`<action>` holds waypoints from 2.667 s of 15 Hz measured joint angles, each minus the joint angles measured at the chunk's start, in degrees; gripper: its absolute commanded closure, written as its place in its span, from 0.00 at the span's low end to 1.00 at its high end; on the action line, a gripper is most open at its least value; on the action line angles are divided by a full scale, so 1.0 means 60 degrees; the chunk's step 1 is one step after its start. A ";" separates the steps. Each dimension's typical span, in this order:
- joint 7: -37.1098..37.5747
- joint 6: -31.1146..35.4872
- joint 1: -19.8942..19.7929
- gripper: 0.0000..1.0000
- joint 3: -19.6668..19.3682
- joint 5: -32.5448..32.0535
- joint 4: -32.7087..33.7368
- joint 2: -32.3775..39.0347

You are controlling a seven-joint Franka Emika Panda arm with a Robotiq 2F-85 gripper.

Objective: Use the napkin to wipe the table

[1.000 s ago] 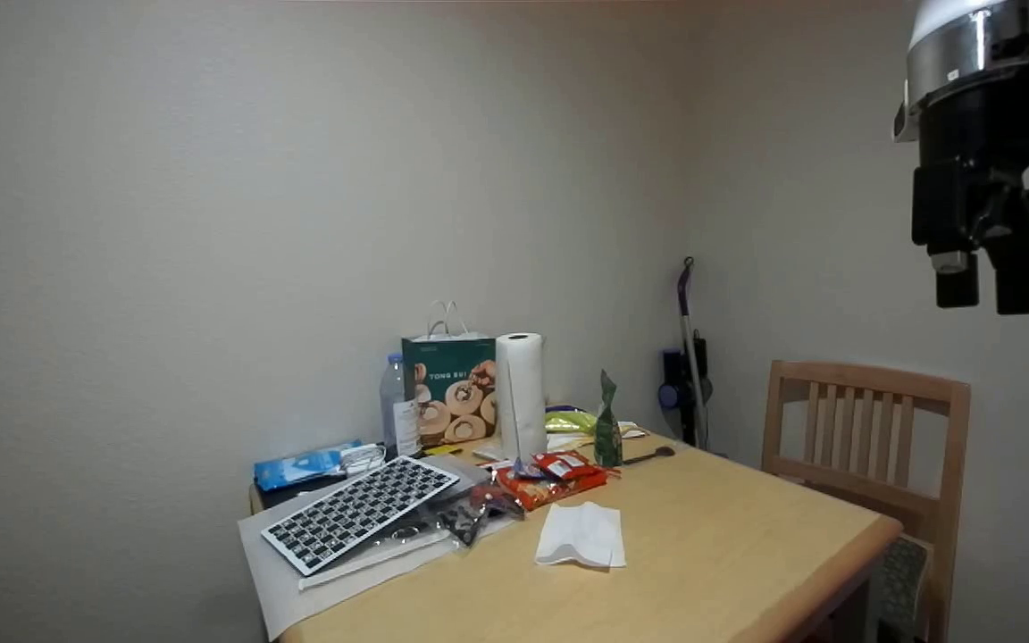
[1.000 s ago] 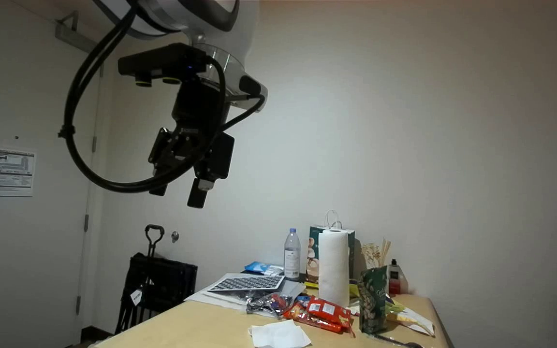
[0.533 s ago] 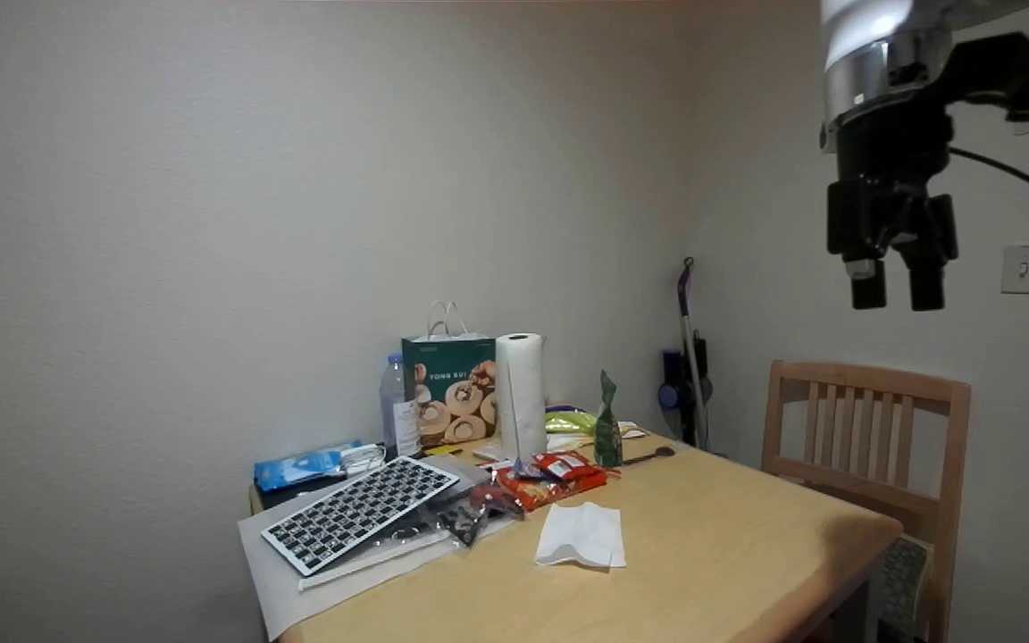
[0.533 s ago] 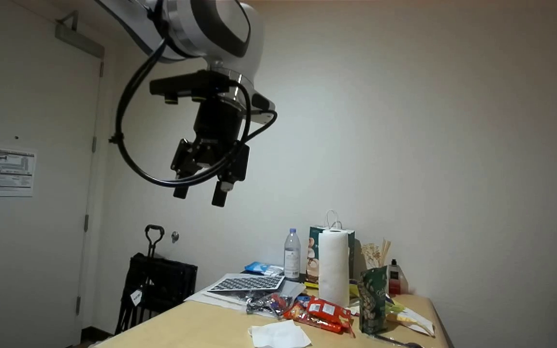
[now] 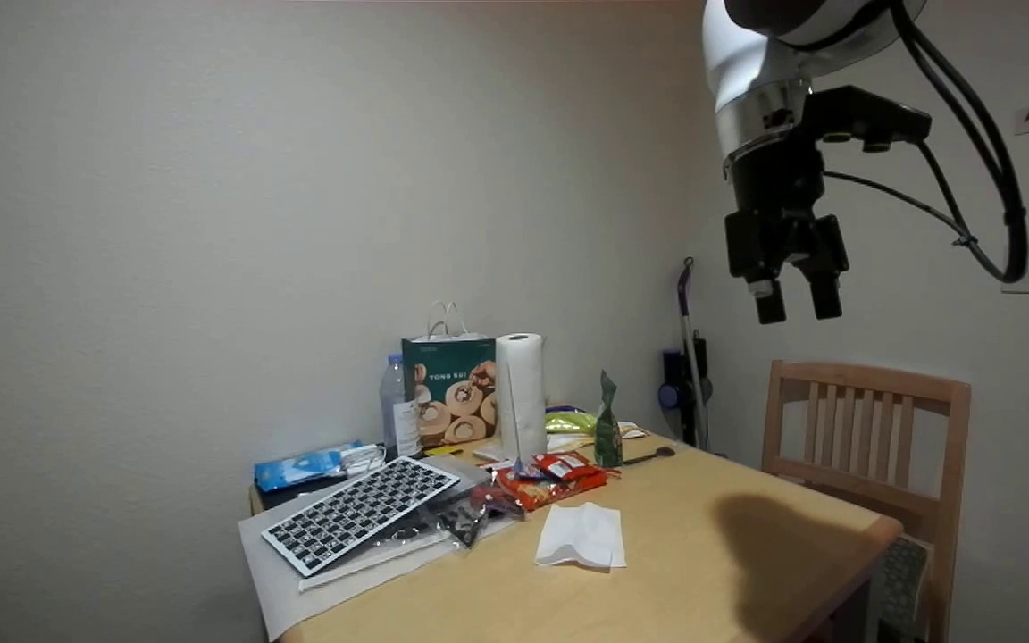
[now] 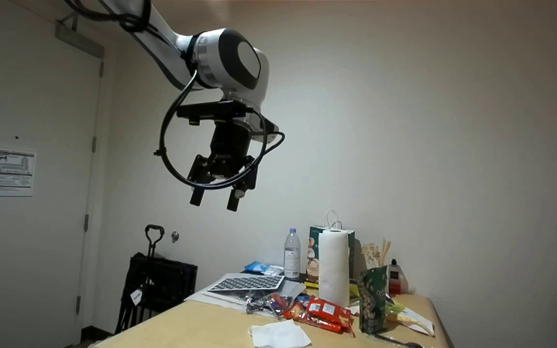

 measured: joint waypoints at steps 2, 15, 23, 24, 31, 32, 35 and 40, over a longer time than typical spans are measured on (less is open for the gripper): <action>0.0000 -0.0013 0.0000 0.00 0.0000 0.0000 0.0001 -0.0040; -0.1288 0.0312 -0.0005 0.00 -0.0292 0.0005 0.0373 0.2587; -0.1206 0.0374 0.0010 0.00 -0.0247 0.0230 0.0444 0.2841; -0.1048 0.0444 0.0044 0.00 -0.0198 0.0463 0.0569 0.3047; 0.1553 0.1948 0.0764 0.00 0.0289 0.0666 0.2769 0.5672; 0.1659 0.1947 0.0790 0.00 0.0289 0.0654 0.2993 0.5873; 0.1690 0.1947 0.0774 0.00 0.0259 0.0651 0.3183 0.6014; 0.3132 0.3300 0.0815 0.00 0.0099 0.0559 0.2984 0.6203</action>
